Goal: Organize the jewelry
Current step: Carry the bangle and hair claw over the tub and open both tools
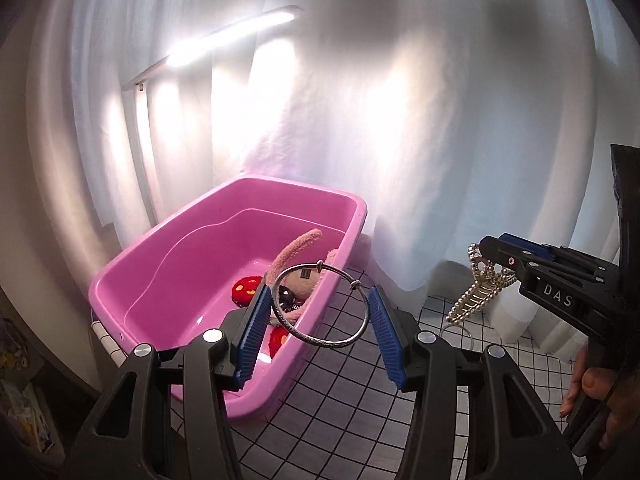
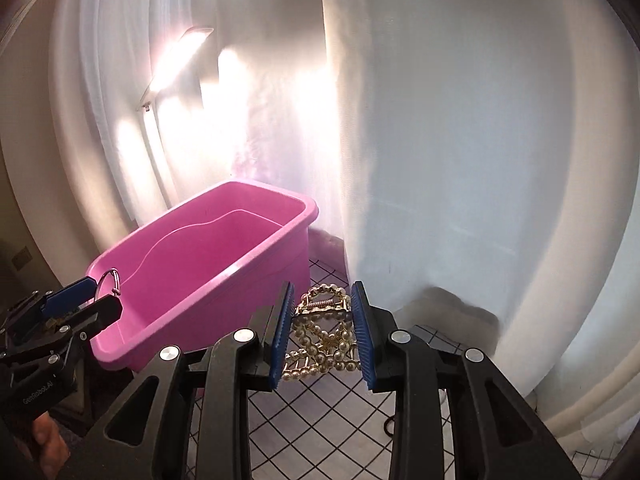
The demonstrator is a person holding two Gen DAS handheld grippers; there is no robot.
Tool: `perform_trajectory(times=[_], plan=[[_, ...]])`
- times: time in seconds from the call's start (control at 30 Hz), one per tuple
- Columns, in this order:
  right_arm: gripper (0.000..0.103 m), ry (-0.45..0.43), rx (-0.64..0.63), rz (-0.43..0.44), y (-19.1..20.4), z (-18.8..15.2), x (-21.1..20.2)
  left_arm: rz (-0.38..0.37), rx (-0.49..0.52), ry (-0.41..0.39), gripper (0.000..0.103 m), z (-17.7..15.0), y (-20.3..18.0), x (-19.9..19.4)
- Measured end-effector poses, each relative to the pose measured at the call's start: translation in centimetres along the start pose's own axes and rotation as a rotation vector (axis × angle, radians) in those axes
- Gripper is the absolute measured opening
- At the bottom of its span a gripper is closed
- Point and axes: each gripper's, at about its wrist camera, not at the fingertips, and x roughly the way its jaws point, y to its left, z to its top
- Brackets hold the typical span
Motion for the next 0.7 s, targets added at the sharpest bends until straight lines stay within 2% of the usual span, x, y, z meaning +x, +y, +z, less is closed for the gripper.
perform_trajectory(times=[0.2, 0.37, 0.53, 0.7], plan=[[0.029, -0.013, -0.056, 0.098, 5.2, 6.2, 3.7, 0.064, -0.031, 0.011, 0.052, 3.5, 4.6, 2.5], [0.029, 0.040, -0.100, 0.155, 9.1, 9.4, 8.3, 0.112, -0.072, 0.075, 0.052, 4.4, 8.8, 6.0], [0.029, 0.137, -0.147, 0.166, 12.0, 9.8, 13.4, 0.151, -0.116, 0.176, 0.052, 4.1, 12.3, 10.0], [0.029, 0.261, -0.163, 0.149, 13.0, 9.1, 17.9, 0.179, -0.120, 0.284, 0.052, 3.3, 14.1, 13.4]])
